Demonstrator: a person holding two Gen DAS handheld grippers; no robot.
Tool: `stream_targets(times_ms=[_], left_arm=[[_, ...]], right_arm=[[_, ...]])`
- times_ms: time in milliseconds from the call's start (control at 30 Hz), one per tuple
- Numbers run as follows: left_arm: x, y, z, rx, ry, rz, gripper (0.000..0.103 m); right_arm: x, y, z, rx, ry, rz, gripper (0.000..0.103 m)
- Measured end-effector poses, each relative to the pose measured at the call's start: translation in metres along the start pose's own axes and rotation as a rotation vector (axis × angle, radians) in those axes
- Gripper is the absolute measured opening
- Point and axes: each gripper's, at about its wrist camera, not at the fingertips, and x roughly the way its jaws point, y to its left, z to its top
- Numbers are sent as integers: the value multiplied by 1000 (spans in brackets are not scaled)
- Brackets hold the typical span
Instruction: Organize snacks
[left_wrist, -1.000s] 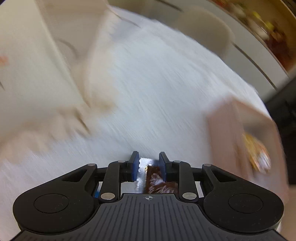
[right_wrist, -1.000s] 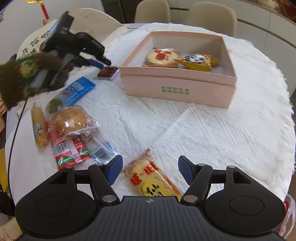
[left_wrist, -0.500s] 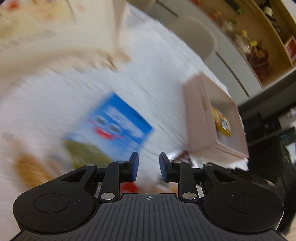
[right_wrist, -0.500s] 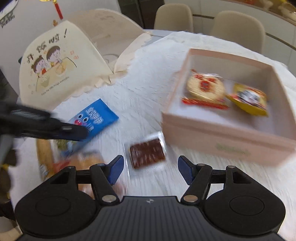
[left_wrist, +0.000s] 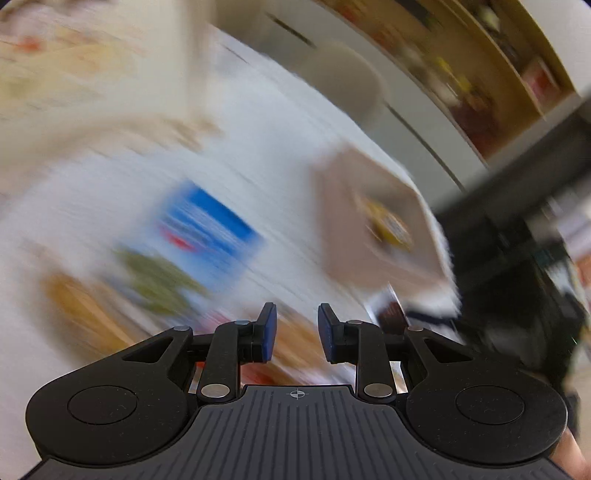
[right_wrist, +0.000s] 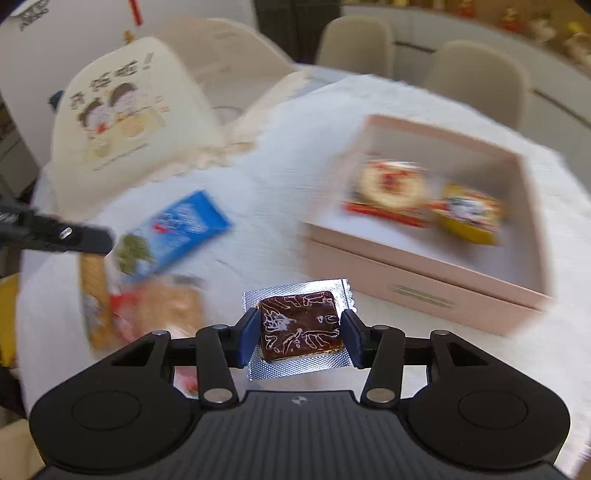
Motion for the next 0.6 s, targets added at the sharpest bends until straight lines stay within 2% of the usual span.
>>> stream_targets(times_ms=[67,133,233,300,367,400,533,600], left_arm=[[27,-26,-15,17,108,-81,29],[51,-46,-32,27,181,-138,29],[83,-59,-53,-4,246,-101,29],[87,-55,-57,-18,215,-19,29],[81,-44,-54,-46,155,96,28],[74,-34,-50,-85,111,146,22],[46,-7,-36,-208,-37,277,21],[36,-5,-36,-229,-74,317,22]], right_arm=[[-7,-17,-13,2,3,-77,47],[-5,-33,-27,23,33,-131,47],[-5,-44,-51,37,63,-151,47],[-8,-43,-66,42,78,-112,47],[-14,-35,-79,2,76,-67,47],[-16,-30,-84,-28,71,-63,47],[-26,-17,-85,-110,30,-68,48],[-33,-11,-79,-140,-10,-26,56]])
